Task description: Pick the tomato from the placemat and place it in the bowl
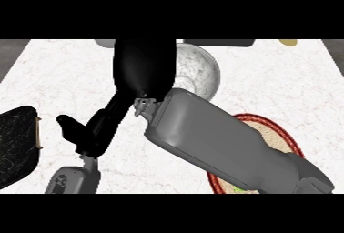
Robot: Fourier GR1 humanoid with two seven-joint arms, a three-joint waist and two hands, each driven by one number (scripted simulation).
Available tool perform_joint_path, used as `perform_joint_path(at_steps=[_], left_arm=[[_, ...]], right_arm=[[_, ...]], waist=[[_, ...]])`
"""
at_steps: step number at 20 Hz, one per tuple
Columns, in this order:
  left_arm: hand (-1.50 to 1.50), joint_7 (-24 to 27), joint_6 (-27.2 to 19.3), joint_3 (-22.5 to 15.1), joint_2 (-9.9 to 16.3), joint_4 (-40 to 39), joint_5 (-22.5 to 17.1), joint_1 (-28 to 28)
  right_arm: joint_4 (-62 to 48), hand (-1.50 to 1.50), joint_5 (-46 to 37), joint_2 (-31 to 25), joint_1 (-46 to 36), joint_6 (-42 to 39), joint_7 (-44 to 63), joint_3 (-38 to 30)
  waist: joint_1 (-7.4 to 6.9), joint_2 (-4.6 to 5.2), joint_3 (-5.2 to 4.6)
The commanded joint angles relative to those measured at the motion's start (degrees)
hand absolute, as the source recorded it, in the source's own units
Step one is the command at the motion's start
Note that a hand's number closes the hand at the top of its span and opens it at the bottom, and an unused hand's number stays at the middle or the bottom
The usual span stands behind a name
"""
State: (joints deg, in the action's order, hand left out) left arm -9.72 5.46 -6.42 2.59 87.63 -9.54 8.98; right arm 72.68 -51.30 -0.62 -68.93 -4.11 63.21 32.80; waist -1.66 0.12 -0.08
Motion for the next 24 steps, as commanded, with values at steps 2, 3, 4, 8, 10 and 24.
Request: perform_joint_path(at_steps=[2, 3, 4, 8, 10, 24], left_arm=[[0.0, -1.87, -0.09, 0.63, 0.14, 2.37, -1.03, -0.17], [0.0, 1.11, -0.02, -1.2, -0.74, 1.59, 0.71, -2.37], [0.0, -2.19, -1.0, -0.65, 0.32, 4.29, 0.89, -1.21], [0.0, -3.22, -0.73, -0.33, -0.88, 2.41, -0.32, 1.61], [0.0, -1.76, 1.57, 0.5, 0.62, 2.98, -1.76, -1.58], [0.0, -0.24, -0.56, -1.47, -1.59, 0.59, 1.73, -0.45]], right_arm=[[-11.25, 1.5, -3.41, 0.6, 1.4, 8.49, -1.77, -2.91], [-17.74, 1.5, -2.47, -0.04, -3.62, 8.23, -6.71, -7.92], [-20.65, 1.5, -3.84, 0.6, -3.64, 9.77, -6.57, -6.1], [-29.81, 1.5, -5.05, -0.46, -3.18, 13.98, -13.64, -9.61], [-34.65, 1.5, -5.76, -0.5, -2.82, 12.37, -14.64, -9.19], [-42.87, -1.5, 6.86, 0.61, 0.75, 34.07, -29.39, -25.32]], waist=[[0.27, 0.15, 0.05], [-0.39, 0.43, 0.01], [-0.61, 0.34, 0.03], [-0.04, 0.51, 0.04], [-0.39, 0.54, 0.02], [-0.42, 0.66, 0.16]])
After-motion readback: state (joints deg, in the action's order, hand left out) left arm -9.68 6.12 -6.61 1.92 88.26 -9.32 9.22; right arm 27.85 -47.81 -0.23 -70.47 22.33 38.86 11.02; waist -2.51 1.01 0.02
